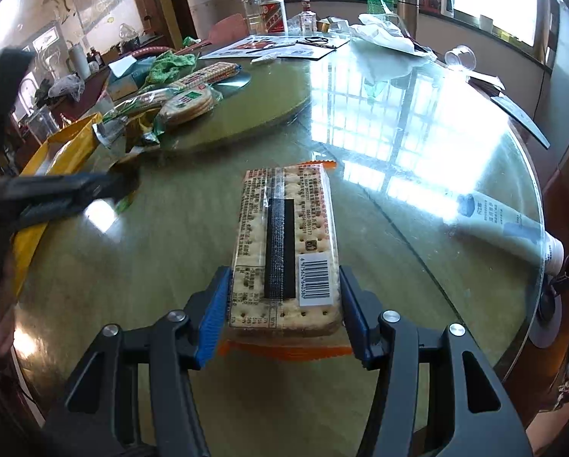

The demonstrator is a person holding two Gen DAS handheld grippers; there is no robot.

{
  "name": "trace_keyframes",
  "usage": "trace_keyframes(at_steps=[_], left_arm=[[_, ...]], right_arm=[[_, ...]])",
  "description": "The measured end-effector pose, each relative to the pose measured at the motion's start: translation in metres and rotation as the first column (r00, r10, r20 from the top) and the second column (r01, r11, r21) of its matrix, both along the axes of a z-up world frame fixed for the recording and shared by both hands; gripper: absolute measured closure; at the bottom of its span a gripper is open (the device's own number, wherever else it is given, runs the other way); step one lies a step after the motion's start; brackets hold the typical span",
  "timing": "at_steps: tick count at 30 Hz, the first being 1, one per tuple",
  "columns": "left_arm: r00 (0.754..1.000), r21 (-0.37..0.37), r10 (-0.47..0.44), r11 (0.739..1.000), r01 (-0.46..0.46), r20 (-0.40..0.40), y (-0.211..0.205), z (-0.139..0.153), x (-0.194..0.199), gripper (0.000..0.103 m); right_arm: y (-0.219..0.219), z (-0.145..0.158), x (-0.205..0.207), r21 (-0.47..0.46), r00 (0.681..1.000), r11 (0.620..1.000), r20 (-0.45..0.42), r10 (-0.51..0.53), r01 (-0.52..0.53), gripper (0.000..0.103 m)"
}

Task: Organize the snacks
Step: 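Grasp a small yellow snack packet with the left tool while the right tool grasps another orange-edged cracker pack, then carry both packs over the tray and open both tools to drop them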

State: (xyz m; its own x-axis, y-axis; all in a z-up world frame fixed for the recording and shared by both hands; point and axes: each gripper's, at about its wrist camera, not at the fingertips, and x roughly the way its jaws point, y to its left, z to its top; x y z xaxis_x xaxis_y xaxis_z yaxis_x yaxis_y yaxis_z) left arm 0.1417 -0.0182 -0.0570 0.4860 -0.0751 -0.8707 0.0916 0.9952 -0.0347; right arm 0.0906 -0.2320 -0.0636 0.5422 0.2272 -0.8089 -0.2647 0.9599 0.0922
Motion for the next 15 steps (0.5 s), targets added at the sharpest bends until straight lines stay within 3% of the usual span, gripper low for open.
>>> trace_keyframes(at_steps=[6, 15], left_arm=[[1.0, -0.043, 0.0, 0.999, 0.001, 0.022, 0.012, 0.001, -0.046, 0.082], [0.998, -0.122, 0.034, 0.992, -0.028, 0.05, 0.03, 0.002, -0.072, 0.084]], right_arm=[[0.012, 0.001, -0.007, -0.004, 0.999, 0.999, -0.004, 0.053, -0.053, 0.048], [0.041, 0.003, -0.022, 0.073, 0.987, 0.985, -0.038, 0.158, -0.155, 0.048]])
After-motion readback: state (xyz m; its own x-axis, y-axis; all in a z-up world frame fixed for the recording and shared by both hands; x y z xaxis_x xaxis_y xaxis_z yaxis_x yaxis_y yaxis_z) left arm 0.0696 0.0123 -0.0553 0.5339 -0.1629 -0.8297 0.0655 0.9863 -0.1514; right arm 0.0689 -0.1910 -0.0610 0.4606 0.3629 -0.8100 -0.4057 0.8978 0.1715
